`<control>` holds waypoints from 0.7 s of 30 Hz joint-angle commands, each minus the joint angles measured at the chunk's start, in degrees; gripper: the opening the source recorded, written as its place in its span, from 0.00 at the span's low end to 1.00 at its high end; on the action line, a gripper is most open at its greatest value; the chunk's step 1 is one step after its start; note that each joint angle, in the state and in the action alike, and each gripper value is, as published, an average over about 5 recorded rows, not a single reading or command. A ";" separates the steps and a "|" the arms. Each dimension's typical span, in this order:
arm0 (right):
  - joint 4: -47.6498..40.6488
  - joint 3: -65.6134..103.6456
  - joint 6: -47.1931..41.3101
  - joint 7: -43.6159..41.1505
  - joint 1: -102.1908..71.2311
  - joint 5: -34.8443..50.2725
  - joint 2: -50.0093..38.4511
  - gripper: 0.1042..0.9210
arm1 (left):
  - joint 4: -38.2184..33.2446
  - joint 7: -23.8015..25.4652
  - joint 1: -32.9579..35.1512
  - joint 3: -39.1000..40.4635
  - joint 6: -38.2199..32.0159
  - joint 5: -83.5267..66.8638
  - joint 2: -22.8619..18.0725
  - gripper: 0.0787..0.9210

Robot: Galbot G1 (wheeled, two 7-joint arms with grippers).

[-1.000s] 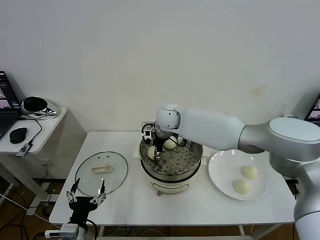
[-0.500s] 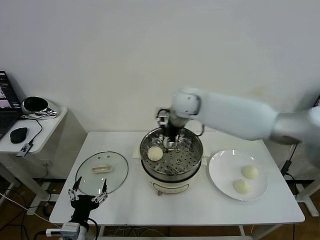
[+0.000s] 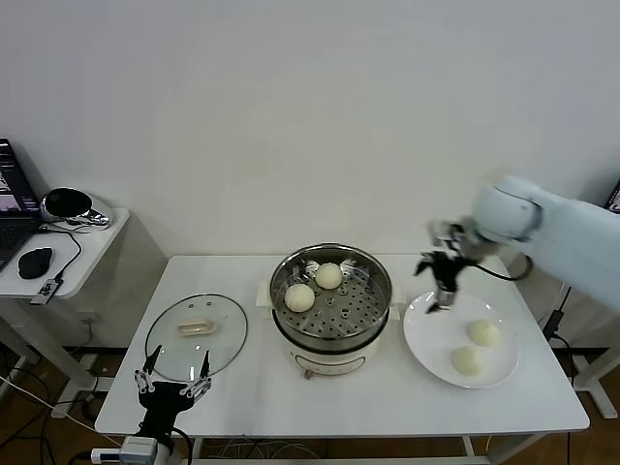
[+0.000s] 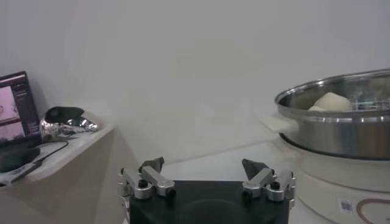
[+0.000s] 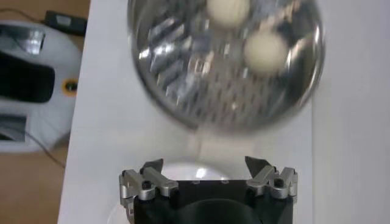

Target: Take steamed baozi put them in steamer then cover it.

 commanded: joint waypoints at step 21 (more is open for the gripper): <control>-13.21 19.80 12.12 0.51 -30.41 -20.49 3.41 0.88 | -0.70 -0.05 2.00 -0.86 -0.04 1.79 -1.51 0.88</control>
